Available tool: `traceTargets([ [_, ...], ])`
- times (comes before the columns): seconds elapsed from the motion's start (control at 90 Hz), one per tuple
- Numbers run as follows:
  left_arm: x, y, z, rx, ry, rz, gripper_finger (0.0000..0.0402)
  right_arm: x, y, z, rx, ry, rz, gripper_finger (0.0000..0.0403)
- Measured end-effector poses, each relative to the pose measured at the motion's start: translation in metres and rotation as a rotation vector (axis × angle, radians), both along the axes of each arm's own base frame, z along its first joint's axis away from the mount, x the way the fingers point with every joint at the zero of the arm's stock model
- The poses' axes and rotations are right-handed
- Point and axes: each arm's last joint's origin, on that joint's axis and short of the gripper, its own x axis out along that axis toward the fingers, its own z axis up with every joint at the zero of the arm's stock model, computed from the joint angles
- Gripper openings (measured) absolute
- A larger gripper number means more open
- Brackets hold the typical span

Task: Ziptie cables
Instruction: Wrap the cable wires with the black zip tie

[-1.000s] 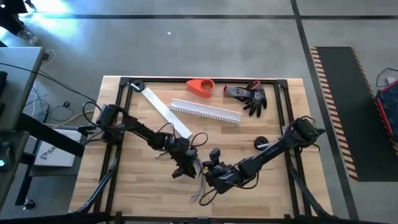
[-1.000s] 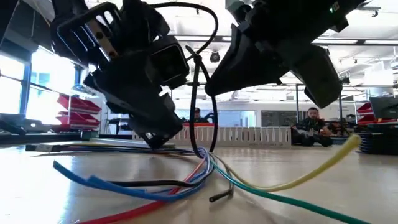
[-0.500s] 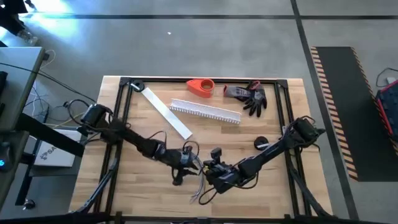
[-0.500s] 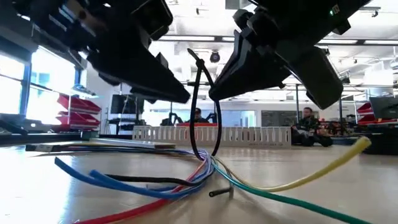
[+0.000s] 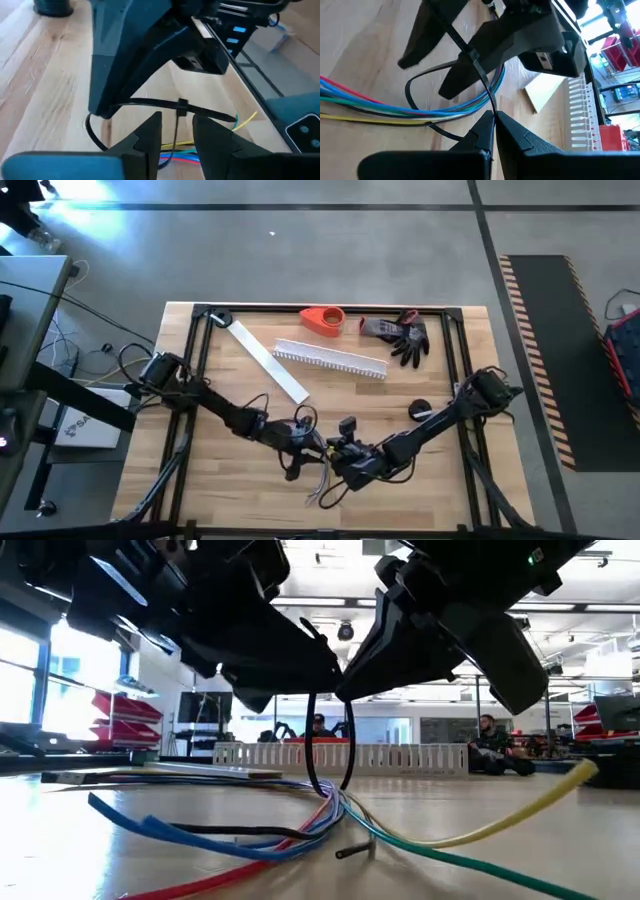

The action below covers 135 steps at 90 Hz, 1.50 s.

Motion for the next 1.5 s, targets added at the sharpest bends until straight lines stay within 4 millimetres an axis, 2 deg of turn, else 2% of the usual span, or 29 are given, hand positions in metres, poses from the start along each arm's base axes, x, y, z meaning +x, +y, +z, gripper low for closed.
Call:
traceTargets([
  [0.111,0.000,0.000,0.000,-0.007,0.002,-0.005,0.0019,0.000,0.000,0.000,0.001,0.000,-0.001,0.0000],
  [0.167,0.000,0.001,0.000,-0.011,0.003,-0.007,0.0007,0.000,0.000,0.000,-0.012,0.002,0.013,0.0000],
  [0.611,0.006,0.014,0.001,-0.093,0.016,-0.063,0.0000,0.001,0.017,0.008,-0.230,0.014,0.243,0.0000],
  [0.889,0.006,0.015,0.001,-0.067,0.014,-0.027,0.0000,0.002,0.017,0.010,-0.237,-0.024,0.204,0.0009],
  [0.967,0.005,0.014,-0.002,-0.031,0.032,0.011,0.0000,0.000,0.017,0.012,-0.181,-0.037,0.174,0.0028],
  [1.111,0.003,0.017,-0.004,0.043,0.038,0.136,0.0000,-0.011,0.017,0.029,-0.014,-0.076,0.084,0.0078],
  [1.233,0.003,0.019,-0.003,0.124,-0.001,0.340,0.0000,-0.027,0.014,0.039,0.139,-0.073,-0.042,0.0110],
  [1.333,0.002,0.021,0.000,0.145,-0.046,0.500,0.0000,-0.042,0.015,0.053,0.289,-0.092,-0.134,0.0122],
  [1.433,0.001,0.021,0.000,0.145,-0.057,0.548,0.0000,-0.055,0.022,0.068,0.403,-0.107,-0.134,0.0124],
  [1.5,0.001,0.021,0.000,0.143,-0.057,0.549,0.0000,-0.059,0.028,0.070,0.437,-0.096,-0.103,0.0124],
])
